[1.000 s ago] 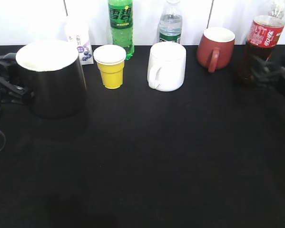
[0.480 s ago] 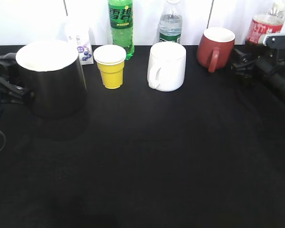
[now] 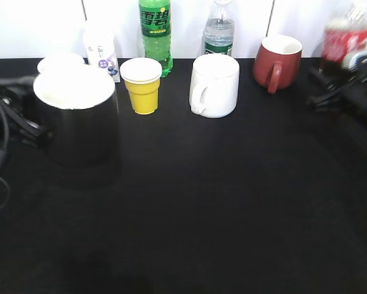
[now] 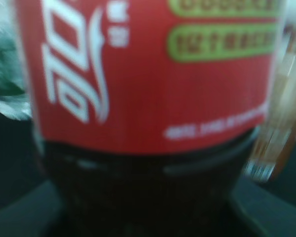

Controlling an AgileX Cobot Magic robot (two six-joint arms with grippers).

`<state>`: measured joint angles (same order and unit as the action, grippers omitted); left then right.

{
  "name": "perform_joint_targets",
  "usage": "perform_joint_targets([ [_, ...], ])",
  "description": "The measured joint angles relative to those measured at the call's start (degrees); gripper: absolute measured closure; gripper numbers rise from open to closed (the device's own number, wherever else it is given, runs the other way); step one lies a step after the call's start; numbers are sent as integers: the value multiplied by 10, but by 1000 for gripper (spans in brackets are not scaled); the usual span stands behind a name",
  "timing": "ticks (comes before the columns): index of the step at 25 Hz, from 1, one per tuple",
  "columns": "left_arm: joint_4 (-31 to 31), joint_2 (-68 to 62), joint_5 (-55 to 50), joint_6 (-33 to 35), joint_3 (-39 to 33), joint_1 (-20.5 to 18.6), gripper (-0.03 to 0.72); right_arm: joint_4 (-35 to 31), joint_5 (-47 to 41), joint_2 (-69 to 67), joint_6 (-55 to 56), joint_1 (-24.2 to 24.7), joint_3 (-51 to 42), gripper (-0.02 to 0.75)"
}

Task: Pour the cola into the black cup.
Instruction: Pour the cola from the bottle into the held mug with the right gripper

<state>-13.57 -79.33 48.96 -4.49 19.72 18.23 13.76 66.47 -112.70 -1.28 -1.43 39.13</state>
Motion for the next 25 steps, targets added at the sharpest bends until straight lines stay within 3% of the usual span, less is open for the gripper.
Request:
perform_joint_targets([
  [4, -11, -71, 94, -34, 0, 0, 629, 55, 0, 109, -6, -27, -40, 330],
  [9, -62, -129, 168, -37, 0, 1, 629, 64, -7, 134, -136, -192, -27, 330],
  [11, -83, -129, 171, -38, 0, 1, 629, 64, -71, 134, -197, -237, 13, 330],
  [19, -105, -129, 167, -64, 0, 1, 629, 114, -98, 79, -339, -246, 58, 332],
  [25, -144, -129, 159, -64, 0, 1, 629, 108, -95, 79, -519, -246, 58, 332],
])
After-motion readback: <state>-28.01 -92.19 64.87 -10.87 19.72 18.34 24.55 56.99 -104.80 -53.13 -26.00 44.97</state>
